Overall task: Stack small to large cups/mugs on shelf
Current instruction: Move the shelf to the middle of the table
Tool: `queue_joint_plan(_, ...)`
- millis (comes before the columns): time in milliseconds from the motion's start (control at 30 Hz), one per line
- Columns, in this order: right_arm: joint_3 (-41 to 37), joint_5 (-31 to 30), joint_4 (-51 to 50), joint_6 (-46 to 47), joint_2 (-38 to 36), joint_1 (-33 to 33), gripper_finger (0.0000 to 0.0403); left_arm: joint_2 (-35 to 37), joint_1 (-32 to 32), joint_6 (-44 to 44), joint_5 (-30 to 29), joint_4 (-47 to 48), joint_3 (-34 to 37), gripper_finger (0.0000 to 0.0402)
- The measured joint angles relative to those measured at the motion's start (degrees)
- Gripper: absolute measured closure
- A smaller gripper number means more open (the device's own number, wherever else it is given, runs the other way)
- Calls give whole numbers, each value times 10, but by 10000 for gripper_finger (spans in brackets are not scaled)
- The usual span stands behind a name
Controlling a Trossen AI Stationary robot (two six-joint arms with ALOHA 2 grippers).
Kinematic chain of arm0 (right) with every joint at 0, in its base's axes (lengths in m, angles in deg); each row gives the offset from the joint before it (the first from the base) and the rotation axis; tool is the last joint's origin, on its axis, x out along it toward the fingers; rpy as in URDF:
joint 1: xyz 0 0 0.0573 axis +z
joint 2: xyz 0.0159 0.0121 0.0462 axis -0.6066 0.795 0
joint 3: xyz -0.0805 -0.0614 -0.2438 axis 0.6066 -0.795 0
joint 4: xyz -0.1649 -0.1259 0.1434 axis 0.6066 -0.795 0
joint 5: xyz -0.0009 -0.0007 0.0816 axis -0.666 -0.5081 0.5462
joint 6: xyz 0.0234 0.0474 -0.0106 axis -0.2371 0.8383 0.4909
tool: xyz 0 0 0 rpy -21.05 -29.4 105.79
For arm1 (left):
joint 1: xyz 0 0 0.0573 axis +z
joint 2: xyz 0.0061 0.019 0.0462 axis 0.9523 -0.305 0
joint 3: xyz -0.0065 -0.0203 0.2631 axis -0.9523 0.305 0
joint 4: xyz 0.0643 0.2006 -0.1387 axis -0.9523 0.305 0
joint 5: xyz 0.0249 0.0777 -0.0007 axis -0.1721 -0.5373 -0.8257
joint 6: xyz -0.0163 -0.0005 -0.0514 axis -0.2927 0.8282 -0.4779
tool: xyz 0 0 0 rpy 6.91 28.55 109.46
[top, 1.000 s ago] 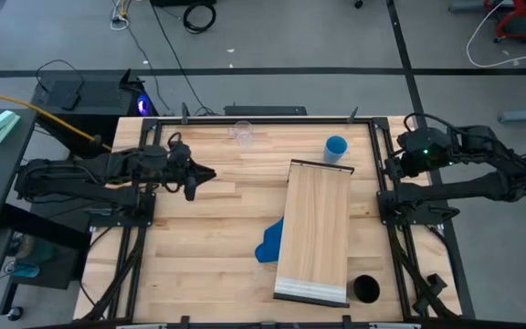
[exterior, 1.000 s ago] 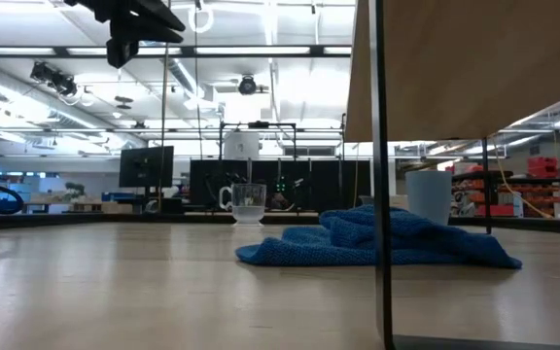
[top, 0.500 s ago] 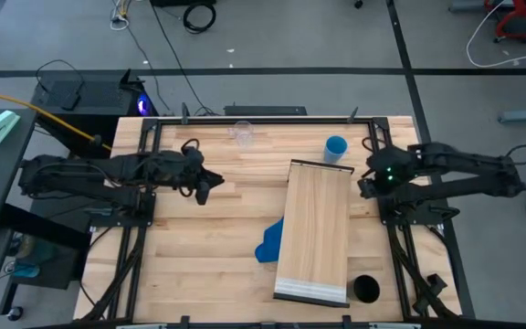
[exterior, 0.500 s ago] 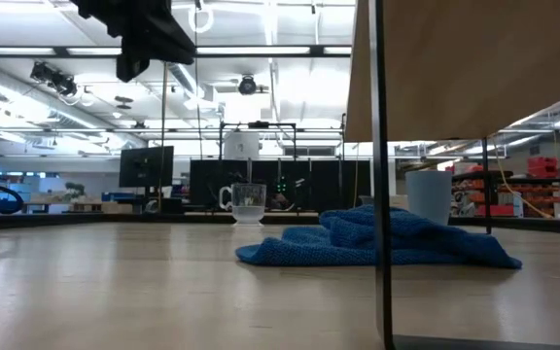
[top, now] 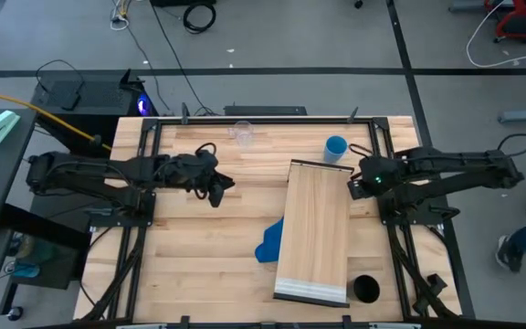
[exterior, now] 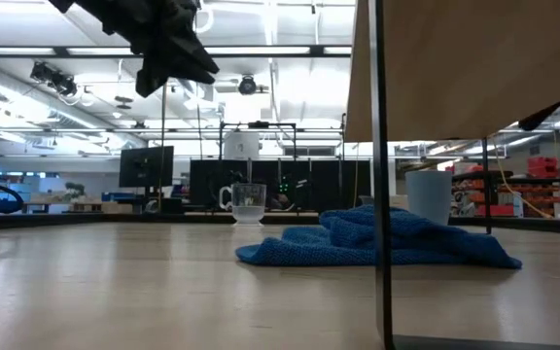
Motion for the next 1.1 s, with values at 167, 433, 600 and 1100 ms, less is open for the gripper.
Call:
queue_joint_plan(167, 0, 0, 27, -13, 44, 0, 378, -19, 0, -12, 0, 0, 0, 322)
queue_joint_plan(433, 0, -1, 84, -21, 92, 0, 397, -24, 0, -12, -2, 0, 0, 319)
queue_joint_plan(600, 0, 6, 118, -17, 113, 1, 392, -24, 0, -12, -2, 1, 0, 318)
queue_joint_plan(1100, 30, 20, 197, -22, 199, 14, 397, -24, 0, -12, -2, 7, 0, 322)
